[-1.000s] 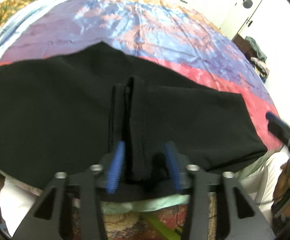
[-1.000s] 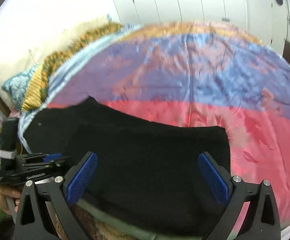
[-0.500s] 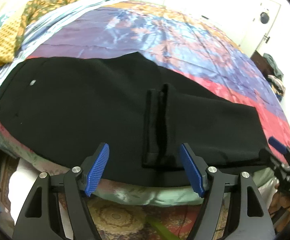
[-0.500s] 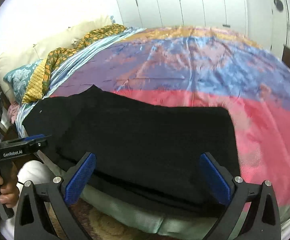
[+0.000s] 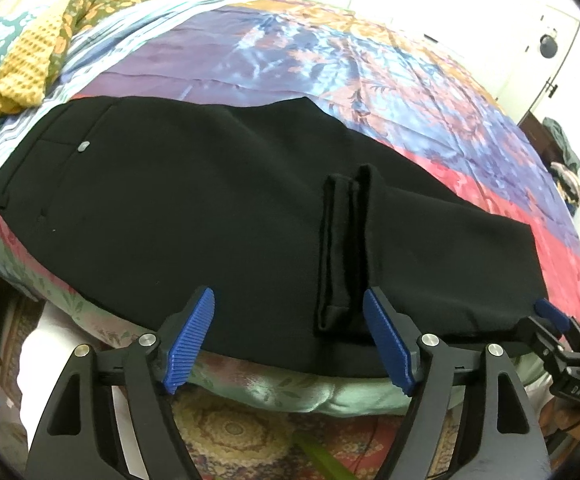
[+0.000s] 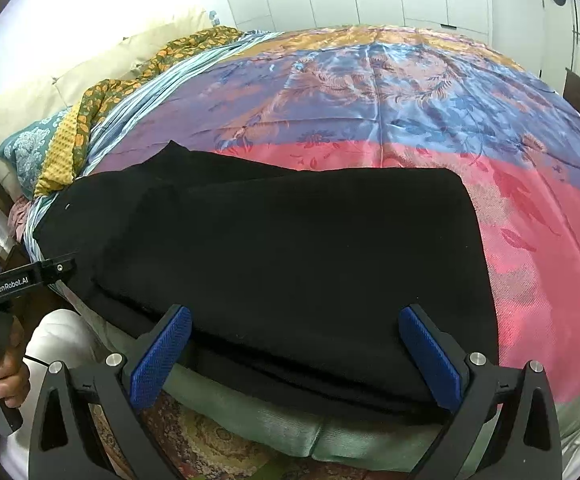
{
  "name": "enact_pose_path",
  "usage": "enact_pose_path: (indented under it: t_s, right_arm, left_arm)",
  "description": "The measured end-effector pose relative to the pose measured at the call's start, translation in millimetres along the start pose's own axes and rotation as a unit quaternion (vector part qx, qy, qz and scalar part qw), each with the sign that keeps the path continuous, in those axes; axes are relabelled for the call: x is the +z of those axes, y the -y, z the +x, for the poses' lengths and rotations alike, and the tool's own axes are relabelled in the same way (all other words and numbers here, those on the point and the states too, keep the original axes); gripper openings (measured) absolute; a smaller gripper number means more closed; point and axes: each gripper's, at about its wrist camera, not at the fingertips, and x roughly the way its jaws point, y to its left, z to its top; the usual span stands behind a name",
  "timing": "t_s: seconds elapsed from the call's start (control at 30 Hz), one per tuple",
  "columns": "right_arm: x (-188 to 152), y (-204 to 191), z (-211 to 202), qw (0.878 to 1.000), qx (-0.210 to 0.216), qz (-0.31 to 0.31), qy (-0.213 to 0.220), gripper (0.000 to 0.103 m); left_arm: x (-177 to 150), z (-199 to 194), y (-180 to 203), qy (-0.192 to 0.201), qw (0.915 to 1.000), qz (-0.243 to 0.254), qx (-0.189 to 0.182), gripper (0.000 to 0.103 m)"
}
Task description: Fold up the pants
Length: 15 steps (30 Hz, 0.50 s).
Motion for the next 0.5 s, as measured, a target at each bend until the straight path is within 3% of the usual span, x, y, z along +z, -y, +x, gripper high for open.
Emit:
enact_pose_path:
  t_s: [0.5]
  right_arm:
    - [0.1,0.5,1.3,1.000,0.003,0.004,0.001,0.103]
  left_arm:
    - [-1.0,-0.7,-3.3,0.000,0.9999,-0.005,0.009,0.080]
